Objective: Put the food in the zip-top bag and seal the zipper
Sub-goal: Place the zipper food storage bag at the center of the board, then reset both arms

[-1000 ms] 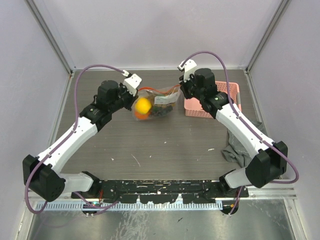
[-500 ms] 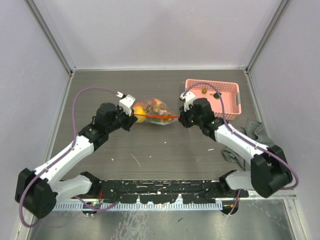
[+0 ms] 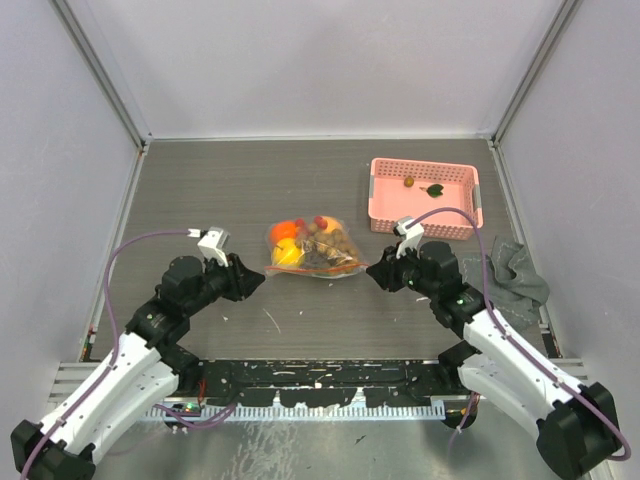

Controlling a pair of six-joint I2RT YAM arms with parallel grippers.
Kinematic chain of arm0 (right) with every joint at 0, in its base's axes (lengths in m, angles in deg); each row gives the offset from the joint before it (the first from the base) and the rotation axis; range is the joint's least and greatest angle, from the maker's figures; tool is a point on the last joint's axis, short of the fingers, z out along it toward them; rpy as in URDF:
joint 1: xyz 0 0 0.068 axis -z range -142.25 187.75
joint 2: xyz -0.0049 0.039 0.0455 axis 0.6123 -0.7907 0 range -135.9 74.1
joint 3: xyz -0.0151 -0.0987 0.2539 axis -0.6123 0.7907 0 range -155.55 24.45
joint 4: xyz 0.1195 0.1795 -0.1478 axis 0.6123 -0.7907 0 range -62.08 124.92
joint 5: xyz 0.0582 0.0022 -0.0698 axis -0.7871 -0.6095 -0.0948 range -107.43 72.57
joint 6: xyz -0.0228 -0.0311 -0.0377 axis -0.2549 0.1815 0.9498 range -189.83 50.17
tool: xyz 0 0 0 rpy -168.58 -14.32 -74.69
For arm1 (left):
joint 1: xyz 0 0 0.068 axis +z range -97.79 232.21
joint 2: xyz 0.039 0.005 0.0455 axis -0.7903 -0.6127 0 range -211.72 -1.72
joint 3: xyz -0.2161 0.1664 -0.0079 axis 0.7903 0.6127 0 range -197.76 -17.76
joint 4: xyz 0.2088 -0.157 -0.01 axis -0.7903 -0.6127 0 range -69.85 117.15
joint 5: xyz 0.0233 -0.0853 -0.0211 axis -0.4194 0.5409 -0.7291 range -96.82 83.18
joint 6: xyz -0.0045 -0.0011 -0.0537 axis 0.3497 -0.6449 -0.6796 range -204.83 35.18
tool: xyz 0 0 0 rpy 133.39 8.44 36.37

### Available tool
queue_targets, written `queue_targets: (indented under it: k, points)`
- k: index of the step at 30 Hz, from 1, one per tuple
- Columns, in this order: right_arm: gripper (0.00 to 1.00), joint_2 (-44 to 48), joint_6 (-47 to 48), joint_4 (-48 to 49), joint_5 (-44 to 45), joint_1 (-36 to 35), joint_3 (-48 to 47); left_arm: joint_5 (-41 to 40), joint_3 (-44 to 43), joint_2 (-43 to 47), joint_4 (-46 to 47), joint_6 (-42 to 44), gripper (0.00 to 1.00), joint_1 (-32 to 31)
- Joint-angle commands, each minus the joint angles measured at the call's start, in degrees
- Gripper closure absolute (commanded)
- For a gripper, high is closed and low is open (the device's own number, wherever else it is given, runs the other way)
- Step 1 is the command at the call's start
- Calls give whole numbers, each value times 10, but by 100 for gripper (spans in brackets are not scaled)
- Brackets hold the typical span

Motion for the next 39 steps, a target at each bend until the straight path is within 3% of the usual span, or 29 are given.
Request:
queue_targets:
  k: [1, 8, 12, 15, 22, 39]
  points:
    - [70, 63, -23, -31, 21, 2, -29, -58, -32, 70, -60, -75, 64, 3]
    - [36, 169, -29, -156, 147, 1, -100, -178, -103, 202, -210, -80, 18, 3]
    - [16, 239, -31, -214, 248, 2, -135, -249, -146, 265, -281, -64, 2, 2]
    - [1, 292, -32, -239, 323, 2, -145, -278, -153, 306, -294, -54, 2, 3]
    - [0, 382, -67, -286, 459, 2, -144, -308, -144, 338, -314, -63, 2, 2]
    - [0, 413, -67, -291, 462, 1, -145, -307, -109, 347, -308, -75, 2, 3]
